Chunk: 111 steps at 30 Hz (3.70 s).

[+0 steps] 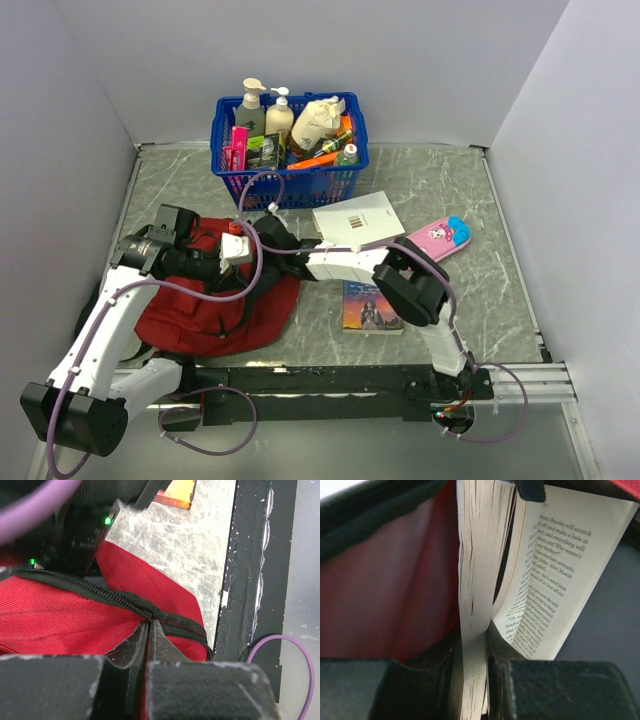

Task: Pack the student bag
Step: Place the book in the student bag, then pick up the book from the center of the board.

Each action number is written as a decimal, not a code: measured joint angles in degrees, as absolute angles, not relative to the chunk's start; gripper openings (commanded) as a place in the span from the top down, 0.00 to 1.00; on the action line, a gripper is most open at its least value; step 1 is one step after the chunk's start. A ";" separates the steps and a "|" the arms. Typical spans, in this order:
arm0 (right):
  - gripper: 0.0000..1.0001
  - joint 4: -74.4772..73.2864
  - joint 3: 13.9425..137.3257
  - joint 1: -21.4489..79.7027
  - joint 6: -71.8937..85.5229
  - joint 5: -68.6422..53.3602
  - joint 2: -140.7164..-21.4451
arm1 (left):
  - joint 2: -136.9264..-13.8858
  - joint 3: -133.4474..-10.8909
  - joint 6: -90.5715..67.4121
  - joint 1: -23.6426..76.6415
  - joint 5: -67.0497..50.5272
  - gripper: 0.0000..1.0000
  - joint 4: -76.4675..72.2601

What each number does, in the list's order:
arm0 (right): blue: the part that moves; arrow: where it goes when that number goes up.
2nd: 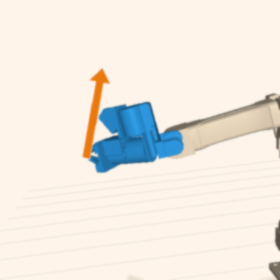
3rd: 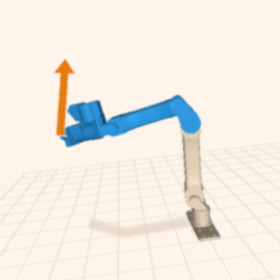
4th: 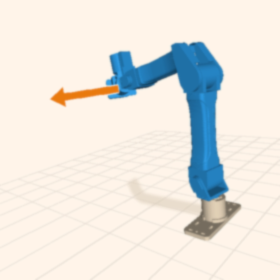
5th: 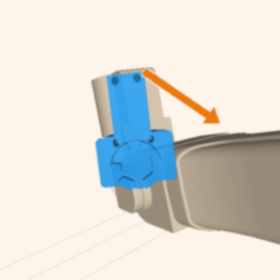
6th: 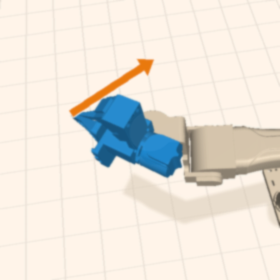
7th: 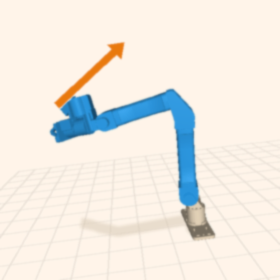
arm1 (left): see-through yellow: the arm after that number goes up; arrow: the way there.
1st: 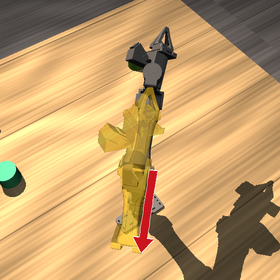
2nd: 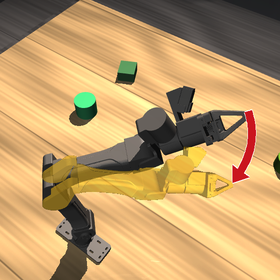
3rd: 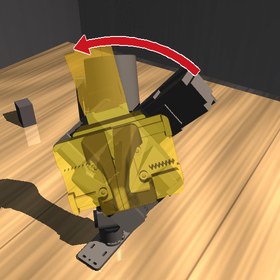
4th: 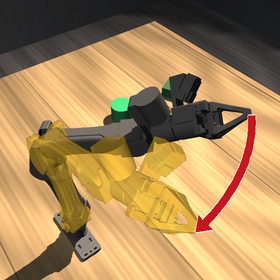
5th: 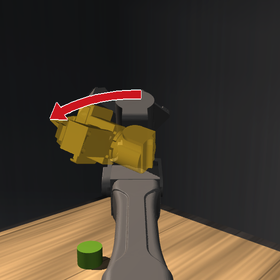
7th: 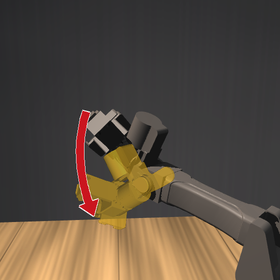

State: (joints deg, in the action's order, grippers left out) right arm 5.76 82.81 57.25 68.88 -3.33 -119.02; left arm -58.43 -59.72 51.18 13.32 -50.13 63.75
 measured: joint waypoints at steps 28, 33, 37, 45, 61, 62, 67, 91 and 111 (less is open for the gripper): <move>0.37 6.90 55.51 51.79 48.73 -5.43 -89.27 | -58.50 -61.71 54.22 12.82 -47.40 0.99 70.59; 0.26 -1.50 50.04 43.94 45.25 -0.21 -76.82 | -59.00 -61.49 49.54 12.99 -47.55 0.99 66.94; 0.21 -8.05 44.95 33.61 45.56 3.51 -69.84 | -59.86 -60.16 46.61 13.82 -47.59 0.99 63.66; 0.19 -25.52 40.16 22.02 47.05 11.60 -64.60 | -60.60 -59.77 45.74 14.35 -47.55 0.99 61.98; 0.30 -20.64 32.93 21.63 48.56 4.10 -71.24 | -59.29 -59.75 45.54 14.50 -47.59 0.99 60.64; 0.31 -20.10 32.91 22.35 48.49 3.84 -71.48 | -59.29 -59.75 45.52 14.50 -47.59 0.99 60.64; 0.33 -19.77 33.06 26.28 48.86 3.36 -71.37 | -59.29 -59.75 45.25 14.63 -47.59 0.99 60.51; 0.40 -21.78 40.23 34.76 51.13 3.86 -69.25 | -58.96 -59.46 45.32 15.53 -47.44 0.99 60.38; 0.48 -20.29 38.17 35.94 50.00 6.98 -75.57 | -59.18 -57.41 42.70 17.32 -47.20 0.99 56.55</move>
